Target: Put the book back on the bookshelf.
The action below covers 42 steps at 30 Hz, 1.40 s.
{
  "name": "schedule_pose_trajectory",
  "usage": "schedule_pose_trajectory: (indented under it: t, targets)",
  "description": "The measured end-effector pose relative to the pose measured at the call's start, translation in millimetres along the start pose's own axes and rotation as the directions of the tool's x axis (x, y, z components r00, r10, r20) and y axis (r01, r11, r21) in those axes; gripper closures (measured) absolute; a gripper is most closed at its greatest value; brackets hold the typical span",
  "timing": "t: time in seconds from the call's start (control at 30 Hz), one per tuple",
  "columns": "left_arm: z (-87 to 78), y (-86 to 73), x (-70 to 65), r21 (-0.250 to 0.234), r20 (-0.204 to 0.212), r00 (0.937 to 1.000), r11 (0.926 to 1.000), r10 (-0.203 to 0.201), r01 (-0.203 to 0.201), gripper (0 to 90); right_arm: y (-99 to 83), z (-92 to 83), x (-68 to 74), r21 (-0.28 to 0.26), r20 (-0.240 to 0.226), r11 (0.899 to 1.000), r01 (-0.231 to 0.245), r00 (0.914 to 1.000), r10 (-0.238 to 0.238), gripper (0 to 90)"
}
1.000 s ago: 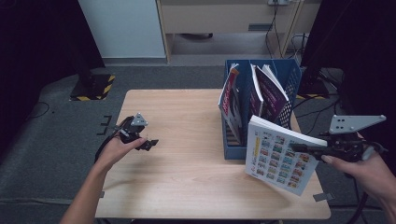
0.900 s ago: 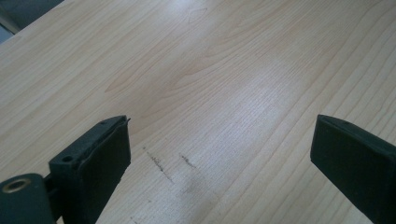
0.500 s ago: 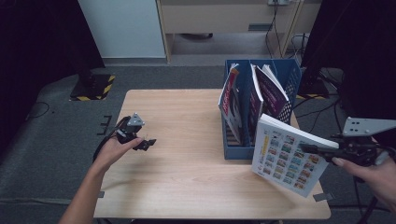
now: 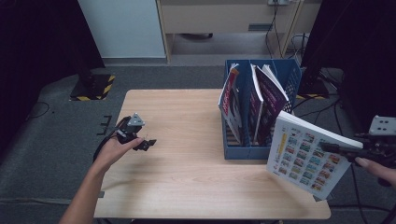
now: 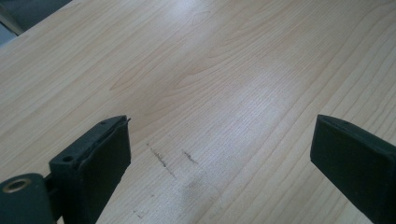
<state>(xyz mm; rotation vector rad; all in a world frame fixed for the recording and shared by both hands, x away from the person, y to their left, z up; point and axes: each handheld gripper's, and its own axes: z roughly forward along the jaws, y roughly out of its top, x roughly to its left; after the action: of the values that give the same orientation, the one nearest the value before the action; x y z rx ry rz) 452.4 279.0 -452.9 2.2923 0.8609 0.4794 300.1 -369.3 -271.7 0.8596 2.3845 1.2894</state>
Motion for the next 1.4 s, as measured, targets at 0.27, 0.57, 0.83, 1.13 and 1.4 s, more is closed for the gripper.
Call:
schedule_pose_trajectory:
  t: [0.27, 0.57, 0.83, 1.13, 1.4]
  targets:
    - [-0.5, -0.7, -0.7, -0.003, 0.002, 1.0, 1.0, 0.0, 0.0, 4.9, 7.1, -18.9, -3.0, -0.02, 0.058, 1.0, -0.009, 0.9982, 0.01, 74.0]
    - [-0.5, -1.9, -0.3, -0.004, 0.004, 1.0, 1.0, -0.004, 0.004, 5.0, 24.5, -30.7, -2.1, -0.021, 0.085, 1.0, -0.007, 0.9963, 0.009, 74.0]
    - [-1.3, -2.8, 0.2, -0.01, 0.001, 1.0, 0.9999, -0.008, 0.008, 5.1, 39.4, -33.2, -7.3, -0.027, 0.144, 0.999, -0.043, 0.9885, 0.047, 74.1]
    - [-2.1, -4.6, 1.4, -0.017, 0.003, 0.9999, 0.9997, -0.015, 0.015, 5.1, 49.3, -27.1, -17.8, -0.041, 0.197, 0.995, -0.087, 0.9759, 0.093, 74.1]
    - [-2.9, -5.6, 2.5, -0.02, 0.005, 0.9999, 0.9997, -0.016, 0.016, 5.1, 54.4, -24.6, -27.0, -0.054, 0.232, 0.991, -0.121, 0.964, 0.13, 74.1]
